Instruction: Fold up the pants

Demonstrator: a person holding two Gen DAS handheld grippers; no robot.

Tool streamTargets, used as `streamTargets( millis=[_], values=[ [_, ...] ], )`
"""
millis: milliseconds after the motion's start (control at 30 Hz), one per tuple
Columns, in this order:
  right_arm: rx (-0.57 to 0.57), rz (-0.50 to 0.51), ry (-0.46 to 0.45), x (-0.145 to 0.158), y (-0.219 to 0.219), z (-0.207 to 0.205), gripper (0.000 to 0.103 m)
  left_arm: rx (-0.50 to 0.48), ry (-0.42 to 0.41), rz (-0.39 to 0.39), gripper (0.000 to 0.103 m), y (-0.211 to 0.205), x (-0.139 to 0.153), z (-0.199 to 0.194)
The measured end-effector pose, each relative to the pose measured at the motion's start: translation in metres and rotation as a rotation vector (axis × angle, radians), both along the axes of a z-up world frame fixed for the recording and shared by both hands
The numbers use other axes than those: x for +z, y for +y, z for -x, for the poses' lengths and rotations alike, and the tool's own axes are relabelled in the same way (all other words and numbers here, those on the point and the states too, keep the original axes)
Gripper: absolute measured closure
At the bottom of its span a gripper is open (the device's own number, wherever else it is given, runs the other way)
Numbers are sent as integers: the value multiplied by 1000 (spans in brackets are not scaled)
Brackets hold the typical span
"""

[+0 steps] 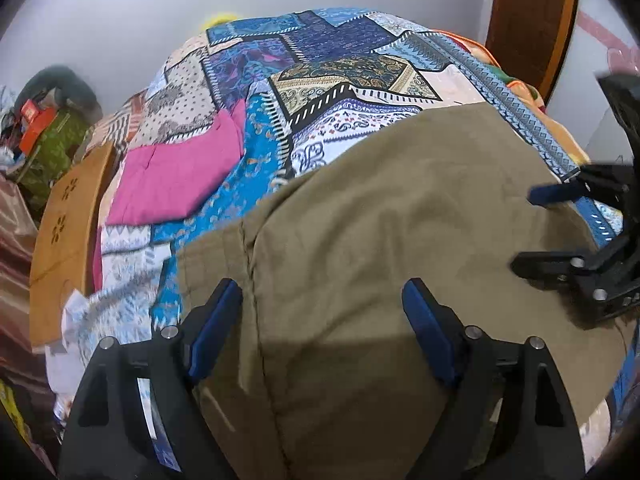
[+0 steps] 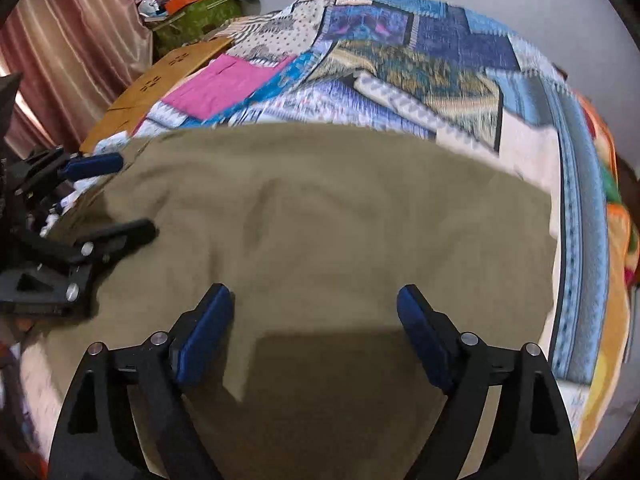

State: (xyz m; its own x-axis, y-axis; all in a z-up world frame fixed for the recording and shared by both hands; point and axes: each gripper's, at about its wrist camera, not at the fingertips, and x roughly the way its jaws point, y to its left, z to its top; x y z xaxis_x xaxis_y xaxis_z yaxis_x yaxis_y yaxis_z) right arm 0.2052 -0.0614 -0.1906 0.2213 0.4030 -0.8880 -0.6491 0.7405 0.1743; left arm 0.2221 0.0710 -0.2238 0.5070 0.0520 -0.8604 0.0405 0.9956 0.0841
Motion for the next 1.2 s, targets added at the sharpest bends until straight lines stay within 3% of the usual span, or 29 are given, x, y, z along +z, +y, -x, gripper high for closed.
streamTargets(
  millis=[100,367,500,633,767,1000,1200],
  values=[
    [-42,-25,9,2,-29,17,19,22,-10,36,16,3,3,13],
    [-167,-76,55,3,-79,51,19,63,-49,39,13,1,5,65],
    [-189,-58,3,5,-92,74,19,98,-49,73,12,9,8,80],
    [-221,-54,-11,9,-95,77,19,130,-63,28,13,14,16,91],
    [-208,-35,-60,21,-87,78,19,194,-85,47,13,29,30,103],
    [-142,-123,-167,53,-49,80,19,225,-56,240,13,42,39,120],
    [-124,-144,-190,44,-11,80,19,179,18,394,13,26,21,125]
  ],
)
